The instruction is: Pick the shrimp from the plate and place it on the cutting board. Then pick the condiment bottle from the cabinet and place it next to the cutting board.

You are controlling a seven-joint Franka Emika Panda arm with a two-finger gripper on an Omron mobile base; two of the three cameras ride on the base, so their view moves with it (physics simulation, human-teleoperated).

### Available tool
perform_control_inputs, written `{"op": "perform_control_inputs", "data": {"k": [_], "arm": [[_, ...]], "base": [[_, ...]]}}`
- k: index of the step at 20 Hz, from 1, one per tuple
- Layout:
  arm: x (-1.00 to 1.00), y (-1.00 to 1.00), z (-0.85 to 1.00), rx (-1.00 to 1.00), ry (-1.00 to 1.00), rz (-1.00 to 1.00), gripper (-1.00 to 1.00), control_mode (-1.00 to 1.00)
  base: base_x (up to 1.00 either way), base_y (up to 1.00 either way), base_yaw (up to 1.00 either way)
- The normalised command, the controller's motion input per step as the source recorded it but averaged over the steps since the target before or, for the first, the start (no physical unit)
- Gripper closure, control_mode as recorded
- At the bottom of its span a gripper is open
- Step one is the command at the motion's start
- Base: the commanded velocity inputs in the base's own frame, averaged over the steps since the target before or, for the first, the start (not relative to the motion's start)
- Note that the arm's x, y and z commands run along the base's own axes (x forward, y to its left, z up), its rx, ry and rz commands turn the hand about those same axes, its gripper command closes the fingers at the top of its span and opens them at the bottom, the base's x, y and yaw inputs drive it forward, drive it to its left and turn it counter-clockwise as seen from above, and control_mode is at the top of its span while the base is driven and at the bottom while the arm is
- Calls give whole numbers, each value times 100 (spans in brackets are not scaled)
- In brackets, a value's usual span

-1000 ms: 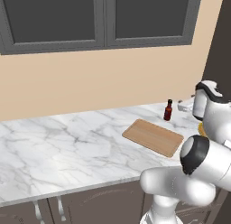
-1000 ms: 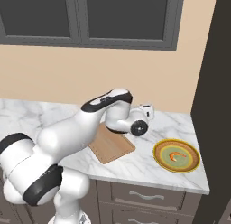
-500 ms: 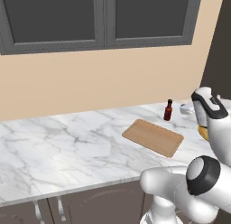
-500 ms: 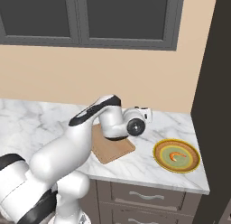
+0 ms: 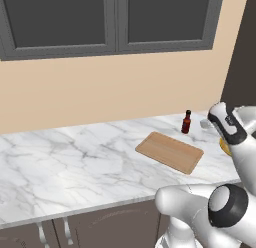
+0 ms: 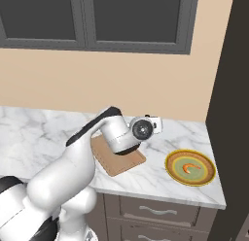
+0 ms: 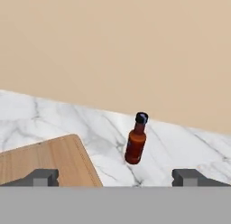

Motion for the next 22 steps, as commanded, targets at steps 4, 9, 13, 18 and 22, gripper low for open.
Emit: {"op": "perform_control_inputs", "data": {"k": [4, 9, 13, 18, 22], "arm": [[0, -13, 0, 0, 21, -11, -100, -100], [-11, -29, -1, 3, 24, -19, -100, -100], [-32, -22, -9, 10, 22, -27, -100, -100], [-25, -3, -4, 12, 14, -31, -100, -100], [-16, 0, 0, 12, 5, -26, -100, -100]], "base": [[0, 0, 0], [0, 0, 0], [0, 0, 0], [0, 0, 0], [0, 0, 0]]}}
